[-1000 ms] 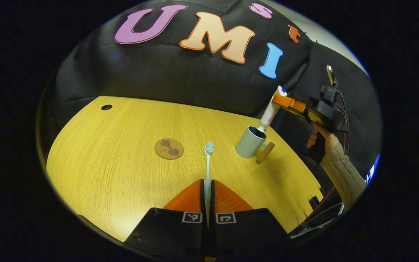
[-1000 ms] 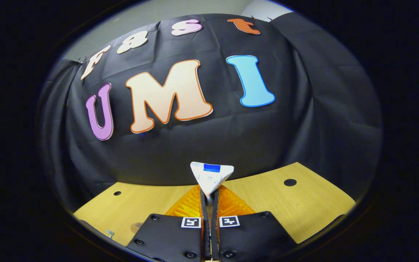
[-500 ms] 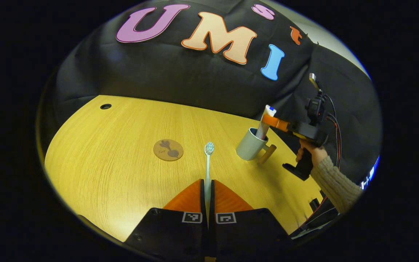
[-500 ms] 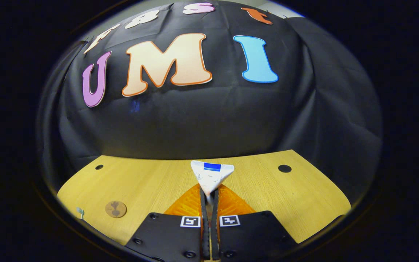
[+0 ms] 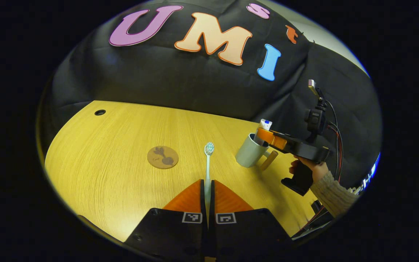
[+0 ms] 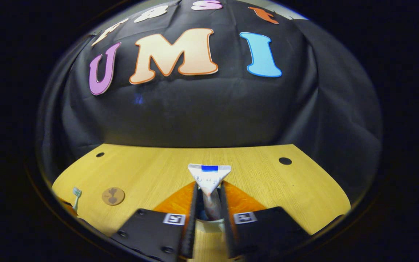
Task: Put the toothbrush and toothpaste on the desktop into the cup, then pick up the cup and place it on the coaster on the desktop.
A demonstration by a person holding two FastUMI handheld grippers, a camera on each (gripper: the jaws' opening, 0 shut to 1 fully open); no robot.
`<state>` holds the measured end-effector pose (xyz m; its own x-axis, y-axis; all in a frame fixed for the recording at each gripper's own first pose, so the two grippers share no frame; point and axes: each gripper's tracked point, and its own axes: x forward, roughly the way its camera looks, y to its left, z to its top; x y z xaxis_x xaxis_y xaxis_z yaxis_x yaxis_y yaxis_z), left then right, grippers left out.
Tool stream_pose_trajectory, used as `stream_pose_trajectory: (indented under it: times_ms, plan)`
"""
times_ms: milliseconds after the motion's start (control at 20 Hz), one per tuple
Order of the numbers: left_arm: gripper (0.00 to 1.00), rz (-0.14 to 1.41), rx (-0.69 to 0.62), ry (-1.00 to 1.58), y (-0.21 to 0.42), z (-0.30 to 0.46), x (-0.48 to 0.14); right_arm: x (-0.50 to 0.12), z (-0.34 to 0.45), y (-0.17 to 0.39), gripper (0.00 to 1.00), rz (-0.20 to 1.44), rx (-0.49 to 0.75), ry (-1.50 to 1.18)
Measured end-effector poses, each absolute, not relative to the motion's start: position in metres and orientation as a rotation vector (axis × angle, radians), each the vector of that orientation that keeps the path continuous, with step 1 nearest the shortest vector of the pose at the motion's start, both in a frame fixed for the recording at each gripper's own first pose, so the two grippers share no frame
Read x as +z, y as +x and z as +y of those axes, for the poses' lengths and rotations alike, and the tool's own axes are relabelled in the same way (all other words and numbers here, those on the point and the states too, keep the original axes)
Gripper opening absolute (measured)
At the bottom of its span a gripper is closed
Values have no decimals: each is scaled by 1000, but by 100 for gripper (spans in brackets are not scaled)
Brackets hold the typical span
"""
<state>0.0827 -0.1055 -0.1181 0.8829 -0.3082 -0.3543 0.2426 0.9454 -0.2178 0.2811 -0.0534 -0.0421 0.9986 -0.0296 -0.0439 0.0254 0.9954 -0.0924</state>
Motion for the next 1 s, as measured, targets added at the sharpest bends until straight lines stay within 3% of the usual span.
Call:
stream_pose_trajectory:
  times_ms: [100,200,250,300,650,1000]
  plan:
    - [0,385,-296,-167,87,-111,-112,-16,-47,273,78,-28,-15,-73]
    - [0,373,-312,-185,89,-118,-106,2,-50,261,82,-84,-33,-73]
    - [0,361,-319,-190,93,-122,-98,9,-54,255,96,-96,-43,-72]
    - [0,346,-327,-187,96,-126,-92,12,-59,248,100,-103,-52,-70]
    - [0,210,-441,-233,122,-174,-40,22,-114,193,100,-132,-152,29]
    - [0,91,-616,-274,133,-242,11,-11,-173,134,96,-74,-279,70]
